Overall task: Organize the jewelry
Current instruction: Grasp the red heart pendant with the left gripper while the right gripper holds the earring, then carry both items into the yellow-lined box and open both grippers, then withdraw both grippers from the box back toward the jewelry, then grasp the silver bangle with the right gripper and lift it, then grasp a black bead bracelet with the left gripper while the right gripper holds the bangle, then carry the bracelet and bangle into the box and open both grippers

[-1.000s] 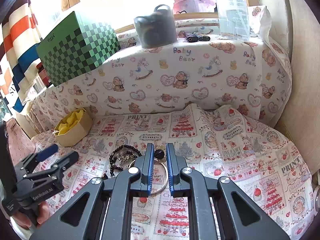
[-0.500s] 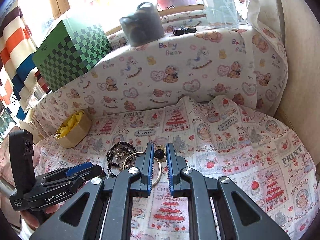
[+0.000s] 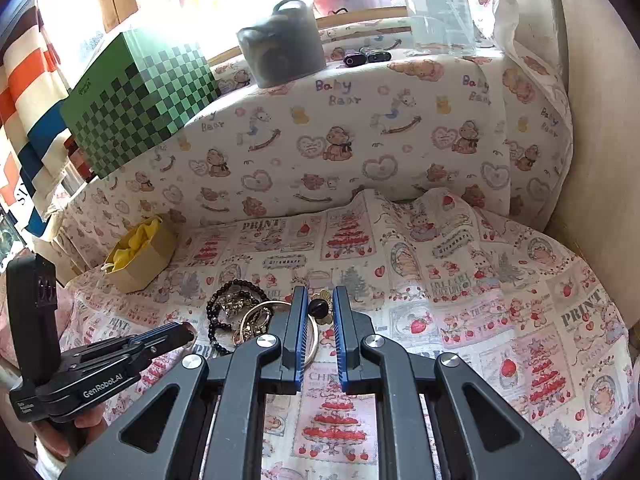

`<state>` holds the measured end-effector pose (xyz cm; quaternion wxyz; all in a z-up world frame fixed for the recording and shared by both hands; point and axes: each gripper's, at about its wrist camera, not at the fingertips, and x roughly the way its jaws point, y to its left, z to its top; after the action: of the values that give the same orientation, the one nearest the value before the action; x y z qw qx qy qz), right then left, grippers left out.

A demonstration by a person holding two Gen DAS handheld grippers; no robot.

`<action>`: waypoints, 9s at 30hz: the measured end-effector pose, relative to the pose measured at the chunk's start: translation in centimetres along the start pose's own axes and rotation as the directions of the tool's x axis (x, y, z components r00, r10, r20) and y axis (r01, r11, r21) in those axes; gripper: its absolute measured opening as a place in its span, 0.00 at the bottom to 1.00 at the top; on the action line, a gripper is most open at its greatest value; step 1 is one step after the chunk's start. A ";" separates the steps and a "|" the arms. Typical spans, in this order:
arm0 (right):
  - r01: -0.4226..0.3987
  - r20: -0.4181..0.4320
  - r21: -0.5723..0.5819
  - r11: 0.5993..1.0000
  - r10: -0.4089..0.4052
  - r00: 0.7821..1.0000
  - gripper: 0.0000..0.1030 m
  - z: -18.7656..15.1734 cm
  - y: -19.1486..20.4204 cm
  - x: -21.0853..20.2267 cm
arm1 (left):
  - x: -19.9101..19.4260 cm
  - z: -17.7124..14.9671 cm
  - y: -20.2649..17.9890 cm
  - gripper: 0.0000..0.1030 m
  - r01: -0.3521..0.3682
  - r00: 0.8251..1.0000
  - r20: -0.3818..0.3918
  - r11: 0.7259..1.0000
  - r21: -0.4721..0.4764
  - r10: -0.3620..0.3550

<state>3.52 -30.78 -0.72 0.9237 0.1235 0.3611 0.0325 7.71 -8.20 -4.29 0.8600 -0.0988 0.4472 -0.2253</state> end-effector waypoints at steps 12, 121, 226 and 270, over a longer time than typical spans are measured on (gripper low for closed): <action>-0.032 0.050 -0.018 0.999 0.033 0.998 0.13 -0.2 0.2 -0.8 | -6.7 2.4 3.0 0.04 -0.007 0.969 0.246 1.000 -0.017 0.011; 0.243 -0.179 0.008 0.970 -0.237 0.955 0.79 -0.9 5.1 7.2 | -10.5 1.8 5.1 0.89 -0.433 0.743 0.525 0.896 -0.095 0.415; -0.087 0.152 0.286 0.954 0.044 0.987 0.65 3.6 -3.6 -2.2 | -3.7 4.2 -6.3 0.00 -0.184 0.981 0.080 0.980 0.079 0.177; -0.420 -0.037 0.026 0.907 0.421 0.906 0.65 6.6 22.1 10.5 | -5.8 5.7 19.8 0.00 0.144 0.947 0.320 0.871 -0.470 0.017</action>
<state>16.40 -9.20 2.59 0.8862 0.2055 0.3456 0.2300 15.39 11.77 -4.15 0.8592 -0.3615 0.3433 -0.1153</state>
